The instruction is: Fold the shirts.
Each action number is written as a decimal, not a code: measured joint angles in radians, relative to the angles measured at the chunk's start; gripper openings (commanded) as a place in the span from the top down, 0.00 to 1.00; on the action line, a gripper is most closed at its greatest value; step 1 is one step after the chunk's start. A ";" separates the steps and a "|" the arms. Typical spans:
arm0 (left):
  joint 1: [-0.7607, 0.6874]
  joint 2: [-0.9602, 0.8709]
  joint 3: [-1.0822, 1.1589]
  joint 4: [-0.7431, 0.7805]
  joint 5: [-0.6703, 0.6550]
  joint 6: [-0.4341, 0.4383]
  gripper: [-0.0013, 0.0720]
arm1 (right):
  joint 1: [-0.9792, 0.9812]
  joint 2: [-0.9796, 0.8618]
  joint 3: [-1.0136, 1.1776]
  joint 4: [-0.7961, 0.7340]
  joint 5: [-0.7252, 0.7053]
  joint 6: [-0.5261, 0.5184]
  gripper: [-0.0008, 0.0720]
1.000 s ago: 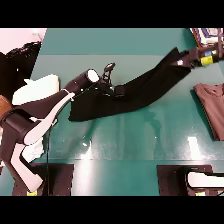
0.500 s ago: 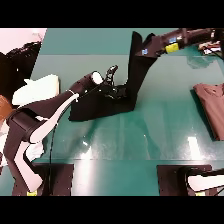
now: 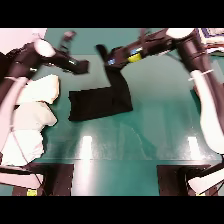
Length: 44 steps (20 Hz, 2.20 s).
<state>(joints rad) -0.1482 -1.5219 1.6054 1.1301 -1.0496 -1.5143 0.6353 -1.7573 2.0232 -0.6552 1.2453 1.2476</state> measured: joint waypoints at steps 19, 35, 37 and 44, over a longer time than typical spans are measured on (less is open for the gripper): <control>0.232 0.239 0.000 0.040 -0.170 0.027 0.95 | -0.213 -0.029 -0.305 -0.185 0.075 0.060 0.01; 0.233 0.232 -0.013 0.008 -0.177 0.053 0.95 | -0.185 -0.223 -0.441 0.039 -0.054 0.055 0.92; 0.232 0.232 -0.013 -0.004 -0.183 0.054 0.95 | -0.157 -0.242 -0.386 0.036 -0.060 0.039 0.97; 0.078 0.232 -0.013 0.005 -0.190 0.069 0.95 | -0.239 -0.185 -0.276 0.010 -0.038 0.021 0.97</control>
<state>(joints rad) -0.0700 -1.2900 1.5925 1.1347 -1.2396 -1.4456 0.3962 -1.9427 1.7473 -0.6453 1.2076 1.2690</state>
